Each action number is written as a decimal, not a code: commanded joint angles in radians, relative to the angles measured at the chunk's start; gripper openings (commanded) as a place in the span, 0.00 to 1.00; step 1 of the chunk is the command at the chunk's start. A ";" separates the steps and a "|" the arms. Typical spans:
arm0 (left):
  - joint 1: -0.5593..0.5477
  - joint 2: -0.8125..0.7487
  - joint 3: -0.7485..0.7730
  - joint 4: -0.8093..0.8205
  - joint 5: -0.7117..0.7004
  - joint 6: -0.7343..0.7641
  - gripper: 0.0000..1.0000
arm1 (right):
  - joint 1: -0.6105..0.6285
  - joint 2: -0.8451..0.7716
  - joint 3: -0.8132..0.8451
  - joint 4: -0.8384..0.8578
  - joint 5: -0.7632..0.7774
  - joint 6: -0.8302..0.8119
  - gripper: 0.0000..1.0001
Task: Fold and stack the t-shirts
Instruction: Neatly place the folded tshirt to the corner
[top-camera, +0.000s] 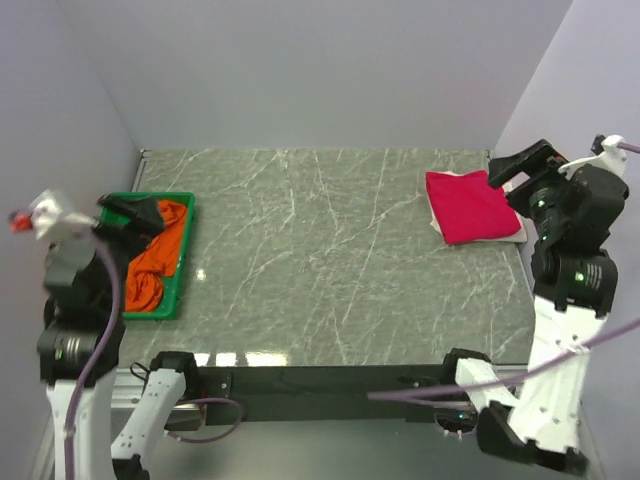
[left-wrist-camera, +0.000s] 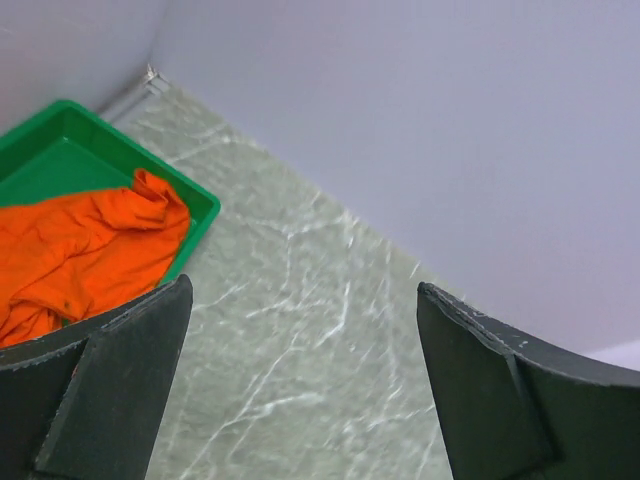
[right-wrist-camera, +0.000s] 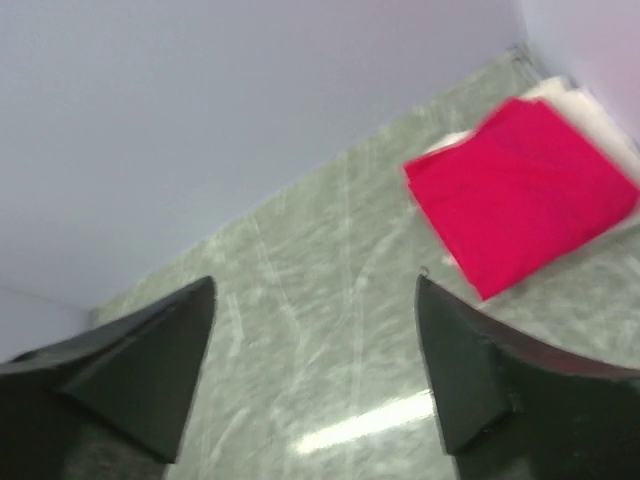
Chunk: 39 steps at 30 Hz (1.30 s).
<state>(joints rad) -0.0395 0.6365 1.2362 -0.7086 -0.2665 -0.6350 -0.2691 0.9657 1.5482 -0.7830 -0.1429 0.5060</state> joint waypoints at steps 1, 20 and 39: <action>0.003 -0.151 0.019 -0.111 -0.146 -0.116 0.99 | 0.198 -0.082 0.040 -0.022 0.252 -0.043 0.92; -0.051 -0.462 -0.138 -0.079 -0.217 -0.029 0.99 | 0.515 -0.748 -0.605 0.301 0.451 -0.191 0.98; -0.051 -0.506 -0.314 0.023 -0.162 -0.042 0.99 | 0.516 -0.717 -0.706 0.395 0.428 -0.185 0.99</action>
